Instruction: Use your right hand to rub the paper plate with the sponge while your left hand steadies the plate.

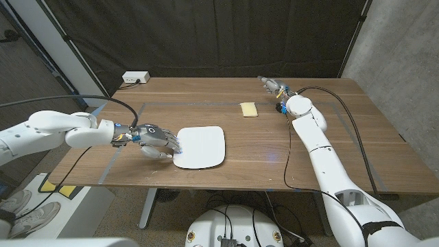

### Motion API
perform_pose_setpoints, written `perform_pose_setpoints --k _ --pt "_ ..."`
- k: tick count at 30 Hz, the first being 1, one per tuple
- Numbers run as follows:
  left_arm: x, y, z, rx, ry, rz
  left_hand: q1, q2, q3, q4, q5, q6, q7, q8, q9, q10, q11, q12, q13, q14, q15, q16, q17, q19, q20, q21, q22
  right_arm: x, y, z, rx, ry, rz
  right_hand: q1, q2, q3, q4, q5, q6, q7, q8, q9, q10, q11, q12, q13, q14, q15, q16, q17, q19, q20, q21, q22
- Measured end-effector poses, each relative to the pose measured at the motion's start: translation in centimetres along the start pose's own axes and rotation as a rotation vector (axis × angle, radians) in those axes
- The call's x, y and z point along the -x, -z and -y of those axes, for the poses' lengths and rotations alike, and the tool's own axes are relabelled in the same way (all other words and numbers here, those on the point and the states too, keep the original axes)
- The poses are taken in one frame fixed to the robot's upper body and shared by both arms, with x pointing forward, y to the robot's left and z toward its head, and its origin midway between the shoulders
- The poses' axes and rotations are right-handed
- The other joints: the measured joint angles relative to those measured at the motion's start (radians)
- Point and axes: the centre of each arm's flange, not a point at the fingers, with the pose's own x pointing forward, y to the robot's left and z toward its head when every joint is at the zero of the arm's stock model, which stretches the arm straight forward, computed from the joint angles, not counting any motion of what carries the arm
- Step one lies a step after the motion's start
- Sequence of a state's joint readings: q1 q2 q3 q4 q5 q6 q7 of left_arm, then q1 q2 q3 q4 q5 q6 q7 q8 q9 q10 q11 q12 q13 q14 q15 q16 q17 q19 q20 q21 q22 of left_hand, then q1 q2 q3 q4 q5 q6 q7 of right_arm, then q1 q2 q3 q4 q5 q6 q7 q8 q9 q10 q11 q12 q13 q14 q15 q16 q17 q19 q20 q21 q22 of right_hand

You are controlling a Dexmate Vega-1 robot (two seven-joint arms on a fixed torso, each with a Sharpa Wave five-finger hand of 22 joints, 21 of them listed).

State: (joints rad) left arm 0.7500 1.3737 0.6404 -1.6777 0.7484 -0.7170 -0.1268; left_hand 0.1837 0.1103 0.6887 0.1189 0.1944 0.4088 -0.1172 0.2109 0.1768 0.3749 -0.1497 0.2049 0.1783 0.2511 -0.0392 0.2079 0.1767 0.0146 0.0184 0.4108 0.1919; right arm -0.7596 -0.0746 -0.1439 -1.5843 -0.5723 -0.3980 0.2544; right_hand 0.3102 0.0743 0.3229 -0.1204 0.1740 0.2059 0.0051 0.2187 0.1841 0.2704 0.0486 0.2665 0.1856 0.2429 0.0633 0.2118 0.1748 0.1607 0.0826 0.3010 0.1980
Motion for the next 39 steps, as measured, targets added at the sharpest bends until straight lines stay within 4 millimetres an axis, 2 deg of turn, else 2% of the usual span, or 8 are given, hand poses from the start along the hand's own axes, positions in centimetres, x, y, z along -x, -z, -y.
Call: perform_pose_setpoints --k 3,4,6,20,27,33,35,39 --pt "-0.1 0.1 0.0 0.005 0.008 0.001 -0.002 -0.002 -0.004 0.004 0.003 0.000 0.000 0.000 0.000 0.006 -0.006 0.003 -0.002 0.015 -0.002 0.000 0.000 0.011 0.000 0.000 0.001 0.1 -0.9 -0.3 0.058 0.018 -0.034 0.007 -0.007 -0.003 -0.003 0.000 0.024 0.000 0.000 0.000 0.028 -0.002 0.004 0.000 0.036 -0.009 0.008 0.000 0.031 0.003 0.008 0.000" --pt "-0.1 0.1 0.0 0.005 0.007 0.000 -0.002 -0.002 -0.001 0.007 0.003 0.000 0.000 0.000 0.000 0.006 -0.006 0.003 -0.002 0.015 -0.002 0.000 0.000 0.011 0.000 0.000 0.001 0.2 -0.3 0.0 0.077 0.036 -0.071 0.009 -0.009 -0.002 -0.005 0.000 0.029 0.004 0.000 0.000 0.037 -0.002 0.008 0.000 0.048 -0.011 0.008 0.000 0.040 0.003 0.013 0.000" --pt "-0.2 0.1 0.0 0.008 0.016 0.001 -0.008 -0.008 -0.002 0.007 0.003 0.000 0.000 0.000 -0.001 0.006 -0.006 0.003 -0.002 0.021 0.004 0.000 0.000 0.010 0.000 0.000 -0.001 0.2 -1.6 -0.5 0.121 0.046 -0.082 0.013 -0.013 -0.004 -0.012 0.000 0.039 0.004 0.000 0.000 0.048 0.003 0.008 0.000 0.068 -0.014 0.008 0.000 0.055 0.009 0.018 0.004" --pt "-0.6 0.4 0.1 0.017 0.027 -0.002 -0.012 -0.012 0.001 0.010 0.003 0.000 -0.001 0.000 -0.029 0.010 -0.012 0.003 -0.002 0.026 -0.002 -0.001 0.000 0.010 0.000 0.000 -0.001 0.0 -4.9 -2.1 0.339 0.104 -0.155 0.035 -0.035 -0.017 -0.025 0.000 0.050 -0.012 0.000 0.000 0.046 -0.002 0.003 0.000 0.056 -0.021 -0.009 0.005 0.057 0.014 0.019 0.005" --pt "-0.8 0.5 0.0 0.021 0.021 -0.002 -0.012 -0.011 0.001 0.010 0.003 0.001 -0.001 0.000 -0.029 0.010 -0.012 0.003 -0.002 0.026 -0.002 -0.001 0.001 0.010 0.000 0.000 -0.001 -0.1 -6.1 -3.0 0.437 0.113 -0.156 0.054 -0.067 -0.027 -0.035 0.004 0.066 -0.020 0.000 0.000 0.066 -0.015 0.003 0.002 0.087 -0.051 -0.009 0.005 0.087 0.012 0.028 0.005" --pt "-1.0 0.7 -0.1 0.024 0.015 -0.001 -0.012 -0.011 0.001 0.010 0.003 0.002 -0.003 0.000 -0.029 0.012 -0.013 0.001 -0.002 0.025 -0.002 -0.005 0.000 0.010 0.000 0.000 -0.001 -0.4 -7.4 -4.0 0.531 0.107 -0.157 0.084 -0.096 -0.025 -0.044 0.017 0.055 -0.051 -0.009 0.000 0.060 -0.031 -0.001 0.004 0.089 -0.059 -0.009 0.005 0.100 0.014 0.030 0.005" --pt "-1.1 0.8 -0.1 0.025 0.013 -0.001 -0.012 -0.011 0.001 0.010 0.003 0.004 -0.004 0.000 -0.029 0.012 -0.013 -0.001 -0.002 0.025 -0.002 -0.005 0.000 0.010 0.000 0.000 -0.001 -0.6 -7.8 -4.4 0.566 0.104 -0.161 0.100 -0.099 -0.025 -0.044 0.019 0.037 -0.055 -0.018 0.000 0.049 -0.027 -0.008 0.004 0.087 -0.061 -0.013 0.005 0.114 0.014 0.036 0.006" --pt "-1.1 0.9 -0.2 0.027 0.009 0.000 -0.012 -0.011 0.005 0.014 0.003 0.004 -0.004 0.000 -0.029 0.012 -0.014 -0.001 -0.002 0.025 -0.002 -0.005 0.000 0.010 0.000 0.000 -0.001 -0.9 -8.4 -5.0 0.619 0.093 -0.172 0.116 -0.105 -0.025 -0.044 0.027 0.005 -0.090 -0.023 0.005 0.046 -0.024 -0.016 0.004 0.108 -0.073 -0.013 0.008 0.146 -0.001 0.054 0.012"
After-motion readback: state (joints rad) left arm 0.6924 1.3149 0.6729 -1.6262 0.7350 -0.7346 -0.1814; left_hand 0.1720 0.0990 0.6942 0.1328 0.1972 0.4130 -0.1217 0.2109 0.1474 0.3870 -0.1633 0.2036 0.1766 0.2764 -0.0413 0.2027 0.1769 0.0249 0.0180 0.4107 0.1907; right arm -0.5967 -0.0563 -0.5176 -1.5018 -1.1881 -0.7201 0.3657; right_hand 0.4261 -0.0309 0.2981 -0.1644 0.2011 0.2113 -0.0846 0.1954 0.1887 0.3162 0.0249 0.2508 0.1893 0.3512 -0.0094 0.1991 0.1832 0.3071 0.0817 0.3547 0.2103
